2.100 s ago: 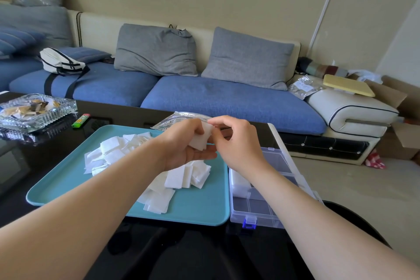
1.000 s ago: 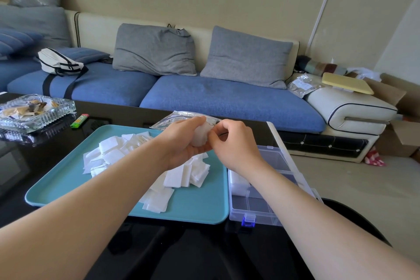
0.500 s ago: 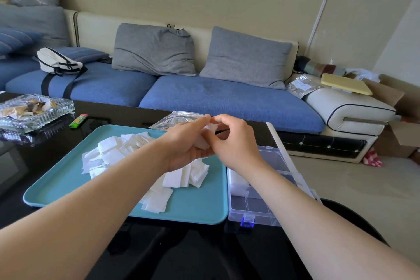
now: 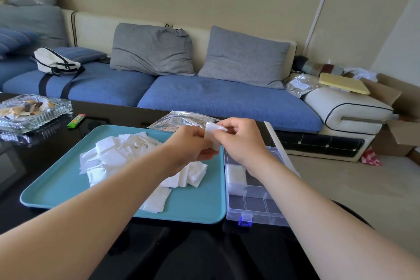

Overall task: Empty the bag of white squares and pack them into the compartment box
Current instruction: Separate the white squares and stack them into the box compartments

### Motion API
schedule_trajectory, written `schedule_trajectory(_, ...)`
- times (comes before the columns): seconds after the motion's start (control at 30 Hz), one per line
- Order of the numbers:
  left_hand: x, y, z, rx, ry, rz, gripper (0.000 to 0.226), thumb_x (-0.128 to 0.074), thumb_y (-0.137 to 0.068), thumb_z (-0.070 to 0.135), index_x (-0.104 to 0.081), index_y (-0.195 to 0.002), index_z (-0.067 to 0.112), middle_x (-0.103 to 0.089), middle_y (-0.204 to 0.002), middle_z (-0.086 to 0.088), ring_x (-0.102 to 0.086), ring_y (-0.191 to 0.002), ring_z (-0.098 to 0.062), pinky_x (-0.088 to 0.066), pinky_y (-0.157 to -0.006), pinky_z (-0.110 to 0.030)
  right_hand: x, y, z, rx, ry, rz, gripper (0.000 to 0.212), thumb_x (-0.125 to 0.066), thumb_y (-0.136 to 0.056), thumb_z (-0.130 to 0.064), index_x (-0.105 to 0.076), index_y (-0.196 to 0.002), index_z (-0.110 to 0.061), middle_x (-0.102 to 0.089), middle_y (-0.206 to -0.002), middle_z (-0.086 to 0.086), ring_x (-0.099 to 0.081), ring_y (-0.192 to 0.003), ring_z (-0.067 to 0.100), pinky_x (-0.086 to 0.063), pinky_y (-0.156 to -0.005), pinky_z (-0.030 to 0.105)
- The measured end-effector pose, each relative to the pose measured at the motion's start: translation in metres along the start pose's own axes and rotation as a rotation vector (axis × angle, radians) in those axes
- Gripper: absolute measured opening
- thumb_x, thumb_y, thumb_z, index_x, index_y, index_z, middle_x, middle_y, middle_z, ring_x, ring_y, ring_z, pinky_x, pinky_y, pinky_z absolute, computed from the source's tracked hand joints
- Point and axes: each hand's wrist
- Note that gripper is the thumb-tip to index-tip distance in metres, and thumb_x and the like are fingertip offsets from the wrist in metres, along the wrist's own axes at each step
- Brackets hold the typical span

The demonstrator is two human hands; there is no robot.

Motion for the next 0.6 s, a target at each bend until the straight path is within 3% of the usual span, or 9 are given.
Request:
schedule_trajectory(0.1, -0.008, 0.003, 0.001, 0.009, -0.111, 0.018, 0.013, -0.067, -0.098, 0.007, -0.068, -0.109, 0.000, -0.079, -0.100, -0.016, -0.079, -0.091, -0.026, -0.065, -0.085, -0.039, 0.007, -0.003, 0.006, -0.046, 0.063, -0.015, 0.013, -0.067, -0.091, -0.024, -0.079, -0.089, -0.027, -0.077, -0.089, -0.007, -0.071, -0.090, 0.017, -0.061, -0.081, 0.037)
schedule_trajectory(0.17, -0.013, 0.004, -0.003, -0.038, -0.321, 0.030, 0.012, -0.066, -0.098, 0.010, -0.068, -0.109, 0.008, -0.079, -0.097, -0.010, -0.077, -0.090, -0.026, -0.065, -0.082, -0.036, 0.015, -0.004, 0.011, -0.102, 0.155, -0.043, 0.018, -0.061, -0.096, -0.020, -0.076, -0.091, -0.027, -0.074, -0.097, -0.003, -0.069, -0.095, 0.022, -0.063, -0.085, 0.043)
schedule_trajectory(0.27, -0.019, 0.008, -0.010, -0.231, -0.748, 0.024, 0.019, -0.061, -0.096, 0.014, -0.070, -0.112, 0.019, -0.072, -0.103, 0.004, -0.067, -0.090, -0.016, -0.050, -0.073, -0.012, 0.032, -0.001, 0.020, -0.208, 0.314, -0.119, 0.023, -0.056, -0.099, -0.012, -0.076, -0.093, -0.023, -0.068, -0.103, 0.005, -0.065, -0.096, 0.028, -0.065, -0.083, 0.047)
schedule_trajectory(0.3, -0.022, 0.011, -0.010, -0.279, -0.819, -0.006, 0.021, -0.058, -0.096, 0.012, -0.070, -0.111, 0.021, -0.070, -0.105, 0.006, -0.064, -0.092, -0.013, -0.047, -0.072, -0.010, 0.038, 0.000, 0.024, -0.237, 0.375, -0.151, 0.024, -0.055, -0.098, -0.009, -0.077, -0.096, -0.018, -0.068, -0.103, 0.009, -0.066, -0.095, 0.030, -0.065, -0.081, 0.046)
schedule_trajectory(0.43, -0.038, 0.019, -0.016, -0.399, -1.008, -0.155, 0.023, -0.052, -0.100, 0.012, -0.069, -0.112, 0.023, -0.065, -0.119, 0.005, -0.059, -0.114, -0.016, -0.048, -0.098, -0.034, 0.053, 0.002, 0.038, -0.312, 0.573, -0.226, 0.024, -0.056, -0.095, -0.008, -0.077, -0.106, -0.006, -0.071, -0.101, 0.021, -0.063, -0.080, 0.032, -0.056, -0.068, 0.037)
schedule_trajectory(0.53, -0.048, 0.020, -0.022, -0.443, -1.126, -0.233, 0.022, -0.051, -0.104, 0.017, -0.066, -0.120, 0.023, -0.059, -0.129, 0.002, -0.053, -0.121, -0.018, -0.043, -0.103, -0.037, 0.058, 0.006, 0.045, -0.322, 0.712, -0.277, 0.020, -0.062, -0.097, -0.010, -0.072, -0.114, -0.006, -0.066, -0.092, 0.013, -0.060, -0.079, 0.027, -0.052, -0.066, 0.030)
schedule_trajectory(0.6, -0.053, 0.020, -0.024, -0.449, -1.180, -0.258, 0.021, -0.053, -0.104, 0.020, -0.065, -0.121, 0.022, -0.058, -0.128, 0.001, -0.054, -0.120, -0.021, -0.045, -0.102, -0.038, 0.058, 0.009, 0.048, -0.322, 0.771, -0.304, 0.022, -0.066, -0.095, -0.010, -0.072, -0.116, -0.007, -0.068, -0.098, 0.014, -0.064, -0.087, 0.028, -0.055, -0.072, 0.032)
Point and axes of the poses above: each hand's wrist, its own y-axis away from the middle knuckle, its own x-axis out of the back of the hand, z = x × y
